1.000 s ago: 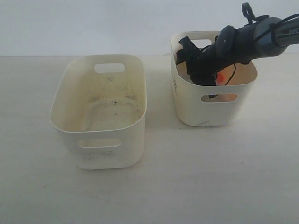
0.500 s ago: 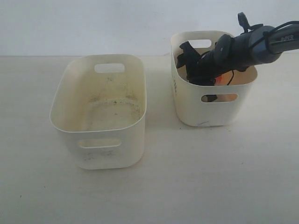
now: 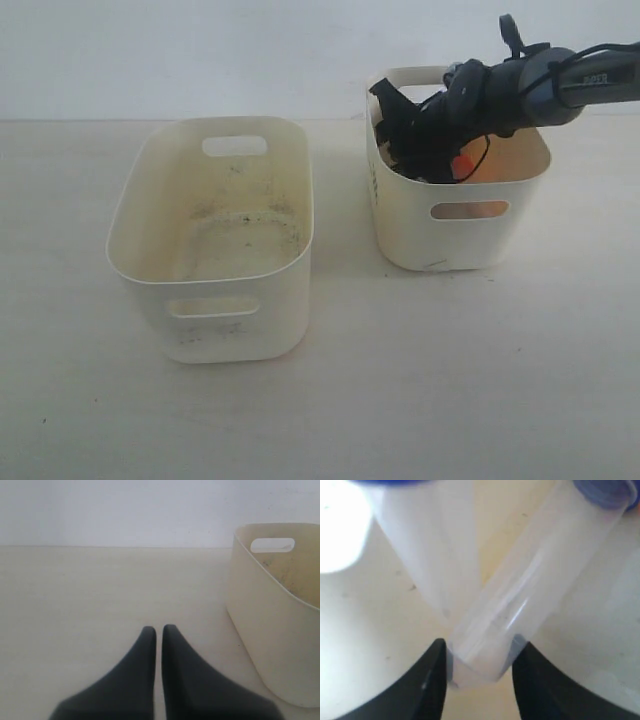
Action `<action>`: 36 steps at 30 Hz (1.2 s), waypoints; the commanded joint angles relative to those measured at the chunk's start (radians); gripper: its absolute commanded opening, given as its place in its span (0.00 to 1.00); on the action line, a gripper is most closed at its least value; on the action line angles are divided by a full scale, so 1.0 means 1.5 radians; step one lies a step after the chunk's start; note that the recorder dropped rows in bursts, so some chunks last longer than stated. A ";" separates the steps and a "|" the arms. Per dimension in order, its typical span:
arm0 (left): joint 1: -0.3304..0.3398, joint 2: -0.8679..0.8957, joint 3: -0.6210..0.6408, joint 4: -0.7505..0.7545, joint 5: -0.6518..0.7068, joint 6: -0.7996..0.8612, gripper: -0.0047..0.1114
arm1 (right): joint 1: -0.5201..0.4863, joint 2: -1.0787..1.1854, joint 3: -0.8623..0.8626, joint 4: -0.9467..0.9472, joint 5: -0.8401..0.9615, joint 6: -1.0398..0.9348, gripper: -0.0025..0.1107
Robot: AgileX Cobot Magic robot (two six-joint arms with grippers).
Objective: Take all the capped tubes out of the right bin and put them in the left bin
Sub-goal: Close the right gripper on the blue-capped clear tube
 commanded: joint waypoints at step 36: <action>-0.003 -0.003 0.002 -0.006 0.000 -0.001 0.08 | -0.001 -0.067 -0.010 -0.026 0.146 -0.154 0.02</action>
